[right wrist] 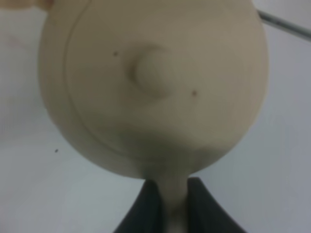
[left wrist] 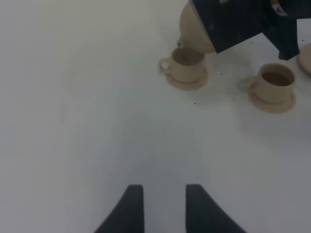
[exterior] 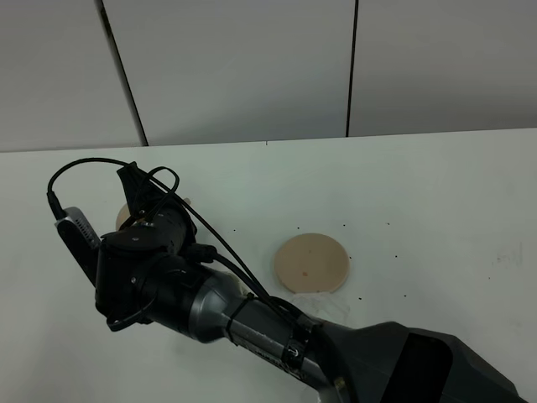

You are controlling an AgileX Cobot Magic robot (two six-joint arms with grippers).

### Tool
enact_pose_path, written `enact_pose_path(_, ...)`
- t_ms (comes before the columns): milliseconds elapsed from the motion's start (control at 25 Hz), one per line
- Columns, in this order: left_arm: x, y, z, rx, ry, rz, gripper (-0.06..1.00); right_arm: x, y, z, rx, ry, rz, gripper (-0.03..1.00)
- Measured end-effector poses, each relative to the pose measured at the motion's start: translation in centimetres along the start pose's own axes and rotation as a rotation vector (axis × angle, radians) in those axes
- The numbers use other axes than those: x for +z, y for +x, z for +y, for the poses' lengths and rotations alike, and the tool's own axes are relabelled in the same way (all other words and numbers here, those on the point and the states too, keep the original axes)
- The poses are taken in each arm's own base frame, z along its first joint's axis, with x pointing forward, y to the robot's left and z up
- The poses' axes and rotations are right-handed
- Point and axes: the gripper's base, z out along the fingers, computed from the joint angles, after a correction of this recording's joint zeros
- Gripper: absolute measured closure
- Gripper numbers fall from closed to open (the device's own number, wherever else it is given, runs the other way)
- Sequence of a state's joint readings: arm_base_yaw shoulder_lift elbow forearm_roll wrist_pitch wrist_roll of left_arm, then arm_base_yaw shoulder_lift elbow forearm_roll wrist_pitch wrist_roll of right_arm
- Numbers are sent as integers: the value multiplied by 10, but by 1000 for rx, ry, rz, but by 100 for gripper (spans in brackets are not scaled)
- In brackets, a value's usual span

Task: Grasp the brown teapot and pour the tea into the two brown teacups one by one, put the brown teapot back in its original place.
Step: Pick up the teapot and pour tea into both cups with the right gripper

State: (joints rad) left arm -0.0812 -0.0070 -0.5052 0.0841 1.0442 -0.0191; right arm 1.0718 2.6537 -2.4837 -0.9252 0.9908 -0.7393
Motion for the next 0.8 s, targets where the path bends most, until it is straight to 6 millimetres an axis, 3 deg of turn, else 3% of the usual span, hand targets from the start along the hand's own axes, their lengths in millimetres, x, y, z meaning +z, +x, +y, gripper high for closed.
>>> enact_pose_path(800, 0, 0, 0, 0, 0, 0, 66, -2, -1, -3, -15, 31, 9, 88)
